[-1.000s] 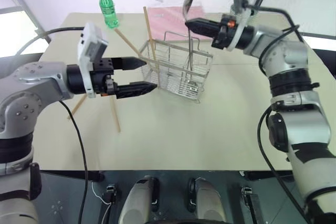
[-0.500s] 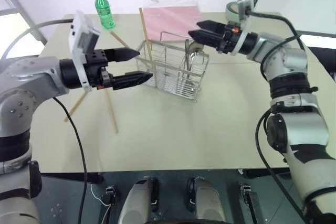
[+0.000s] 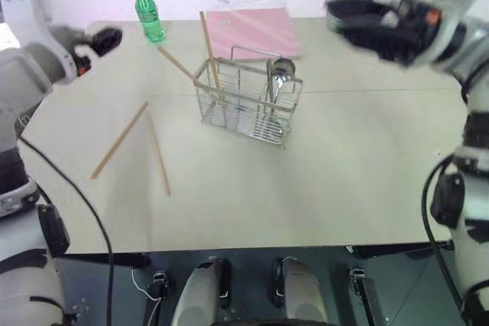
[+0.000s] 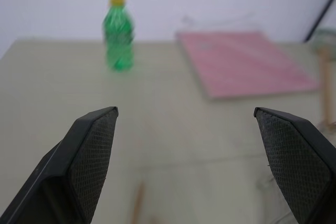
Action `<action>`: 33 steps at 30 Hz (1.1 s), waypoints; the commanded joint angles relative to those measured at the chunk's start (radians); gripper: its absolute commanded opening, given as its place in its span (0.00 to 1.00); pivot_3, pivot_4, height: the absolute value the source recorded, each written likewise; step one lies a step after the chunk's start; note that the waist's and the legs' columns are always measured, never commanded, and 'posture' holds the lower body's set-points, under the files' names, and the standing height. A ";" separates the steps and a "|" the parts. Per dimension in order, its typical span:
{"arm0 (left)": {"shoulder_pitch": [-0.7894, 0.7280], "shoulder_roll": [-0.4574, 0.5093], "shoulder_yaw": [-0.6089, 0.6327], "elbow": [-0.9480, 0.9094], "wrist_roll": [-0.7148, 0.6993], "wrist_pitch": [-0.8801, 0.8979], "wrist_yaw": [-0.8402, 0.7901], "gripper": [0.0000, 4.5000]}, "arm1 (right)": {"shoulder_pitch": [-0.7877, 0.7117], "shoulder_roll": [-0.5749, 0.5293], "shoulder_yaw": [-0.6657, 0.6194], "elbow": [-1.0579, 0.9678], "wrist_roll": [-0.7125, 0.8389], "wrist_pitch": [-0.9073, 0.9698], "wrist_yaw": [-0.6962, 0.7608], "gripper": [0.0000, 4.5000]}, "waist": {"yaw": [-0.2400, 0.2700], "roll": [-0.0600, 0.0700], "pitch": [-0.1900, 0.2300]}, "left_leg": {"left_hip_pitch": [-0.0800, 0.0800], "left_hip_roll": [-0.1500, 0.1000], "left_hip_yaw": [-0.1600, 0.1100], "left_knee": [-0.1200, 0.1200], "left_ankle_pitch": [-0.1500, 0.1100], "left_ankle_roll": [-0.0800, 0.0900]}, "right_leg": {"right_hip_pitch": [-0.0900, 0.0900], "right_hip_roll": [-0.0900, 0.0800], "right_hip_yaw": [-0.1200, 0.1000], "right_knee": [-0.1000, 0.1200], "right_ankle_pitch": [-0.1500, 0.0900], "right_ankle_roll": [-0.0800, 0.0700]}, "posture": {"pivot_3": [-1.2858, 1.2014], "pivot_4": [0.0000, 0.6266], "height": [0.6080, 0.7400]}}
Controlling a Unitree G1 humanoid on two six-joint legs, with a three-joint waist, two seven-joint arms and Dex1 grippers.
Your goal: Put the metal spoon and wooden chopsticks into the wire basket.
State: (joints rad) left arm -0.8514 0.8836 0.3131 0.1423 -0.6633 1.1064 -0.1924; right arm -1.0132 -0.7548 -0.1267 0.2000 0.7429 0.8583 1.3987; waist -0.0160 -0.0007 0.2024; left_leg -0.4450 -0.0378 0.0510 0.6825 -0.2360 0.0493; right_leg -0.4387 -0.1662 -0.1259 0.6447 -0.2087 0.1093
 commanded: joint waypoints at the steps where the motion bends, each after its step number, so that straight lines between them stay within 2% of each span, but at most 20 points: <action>1: -0.005 0.073 -0.097 0.095 0.097 0.008 -0.084 0.98 | 0.043 -0.017 -0.011 -0.132 0.042 0.015 -0.001 0.99 | 0.005 0.000 0.000 | 0.000 0.000 0.000 0.000 0.000 0.000 | -0.001 0.000 0.001 0.002 0.000 0.000 | 0.52 0.24 0.59; 6: -0.009 0.100 -0.283 0.240 0.215 -0.046 -0.280 0.98 | 0.105 -0.001 -0.018 -0.191 0.041 0.007 -0.060 0.99 | 0.023 -0.002 0.000 | -0.001 0.000 0.000 0.001 -0.002 -0.004 | -0.003 -0.001 0.002 0.001 0.000 0.000 | 0.52 0.24 0.59; 12: -0.003 0.061 -0.425 0.350 0.327 -0.120 -0.441 0.98 | 0.153 -0.013 -0.042 -0.239 0.073 0.021 -0.098 0.99 | 0.031 -0.003 0.001 | -0.007 0.000 0.000 0.001 0.001 -0.008 | -0.008 -0.002 0.001 0.000 0.000 -0.001 | 0.52 0.24 0.59; 19: -0.082 -0.023 -0.503 0.538 0.451 -0.258 -0.565 0.98 | 0.185 -0.019 -0.056 -0.268 0.104 0.038 -0.142 0.99 | 0.031 -0.005 0.000 | -0.015 0.000 0.000 0.003 0.001 -0.008 | -0.015 -0.002 0.000 0.002 0.001 -0.002 | 0.52 0.24 0.59; 29: -0.261 -0.132 -0.524 0.940 0.631 -0.503 -0.599 0.98 | 0.215 -0.023 -0.073 -0.283 0.129 0.039 -0.191 0.99 | 0.030 -0.006 0.000 | -0.016 0.000 0.001 0.004 0.001 0.000 | -0.016 -0.002 0.000 0.003 0.002 -0.002 | 0.52 0.24 0.59; 33: -0.293 -0.147 -0.513 1.013 0.663 -0.547 -0.610 0.56 | 0.226 -0.027 -0.087 -0.291 0.140 0.044 -0.208 1.00 | 0.029 -0.006 0.000 | -0.016 0.000 0.000 0.004 0.002 0.001 | -0.016 -0.002 0.000 0.004 0.002 -0.003 | 0.52 0.24 0.59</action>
State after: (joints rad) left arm -1.1363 0.7287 -0.2091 1.1233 -0.0416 0.5759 -0.8069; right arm -0.7847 -0.7654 -0.1737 -0.0563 0.8530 0.9066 1.1969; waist 0.0129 -0.0066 0.2024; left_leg -0.4611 -0.0375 0.0513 0.6866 -0.2343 0.0500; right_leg -0.4548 -0.1686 -0.1258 0.6486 -0.2067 0.1067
